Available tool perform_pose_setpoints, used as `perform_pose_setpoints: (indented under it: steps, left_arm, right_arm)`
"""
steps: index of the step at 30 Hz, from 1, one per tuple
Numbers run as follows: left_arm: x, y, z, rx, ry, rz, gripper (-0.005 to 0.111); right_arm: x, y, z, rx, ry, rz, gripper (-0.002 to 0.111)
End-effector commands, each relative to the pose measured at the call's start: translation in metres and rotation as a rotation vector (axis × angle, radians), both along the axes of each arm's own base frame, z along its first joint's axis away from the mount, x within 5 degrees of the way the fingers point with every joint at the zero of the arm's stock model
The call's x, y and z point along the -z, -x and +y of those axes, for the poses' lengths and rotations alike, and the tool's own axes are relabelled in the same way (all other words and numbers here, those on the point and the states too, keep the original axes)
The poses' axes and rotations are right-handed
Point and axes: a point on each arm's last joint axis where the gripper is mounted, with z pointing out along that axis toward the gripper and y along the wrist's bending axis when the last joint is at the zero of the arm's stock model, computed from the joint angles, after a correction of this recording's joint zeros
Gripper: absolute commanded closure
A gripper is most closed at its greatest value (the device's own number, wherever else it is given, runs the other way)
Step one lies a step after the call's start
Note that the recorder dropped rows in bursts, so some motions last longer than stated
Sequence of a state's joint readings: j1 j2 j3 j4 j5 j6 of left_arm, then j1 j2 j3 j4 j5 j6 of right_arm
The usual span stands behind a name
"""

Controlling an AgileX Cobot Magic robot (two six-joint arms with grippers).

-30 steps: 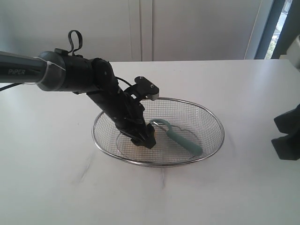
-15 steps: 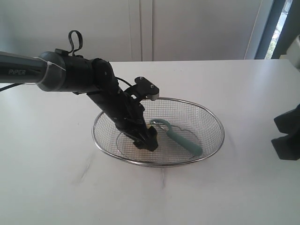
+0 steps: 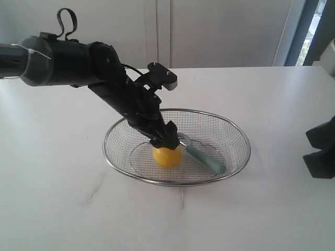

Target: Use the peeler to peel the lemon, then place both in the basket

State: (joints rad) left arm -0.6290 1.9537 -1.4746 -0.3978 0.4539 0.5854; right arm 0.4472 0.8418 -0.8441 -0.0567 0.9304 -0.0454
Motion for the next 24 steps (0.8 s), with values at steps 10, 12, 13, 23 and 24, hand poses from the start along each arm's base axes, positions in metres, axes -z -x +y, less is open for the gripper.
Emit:
perform_pose_setpoints:
  steps: [10,12,13,23,24]
  left_arm:
    - [-0.15,0.085,0.049,0.079,0.127,-0.024,0.086]
    - [-0.169,0.101,0.061,0.095,0.13,-0.054,0.106]
    - [-0.177,0.107,0.067,0.082,0.135,-0.075,0.107]
    - [-0.199,0.122,0.082,0.066,0.153,-0.161,0.107]
    - [-0.199,0.122,0.082,0.066,0.153,-0.161,0.107]
  right_arm:
    - [0.0,-0.003,0.0,0.009,-0.013,-0.031,0.108]
    - [-0.001,-0.003,0.0,0.009,-0.018,-0.041,0.108]
    - [-0.001,-0.004,0.0,0.004,-0.017,-0.048,0.108]
    - [-0.004,-0.006,0.001,0.002,-0.037,-0.086,0.108]
    - [-0.004,-0.006,0.001,0.002,-0.037,-0.086,0.108]
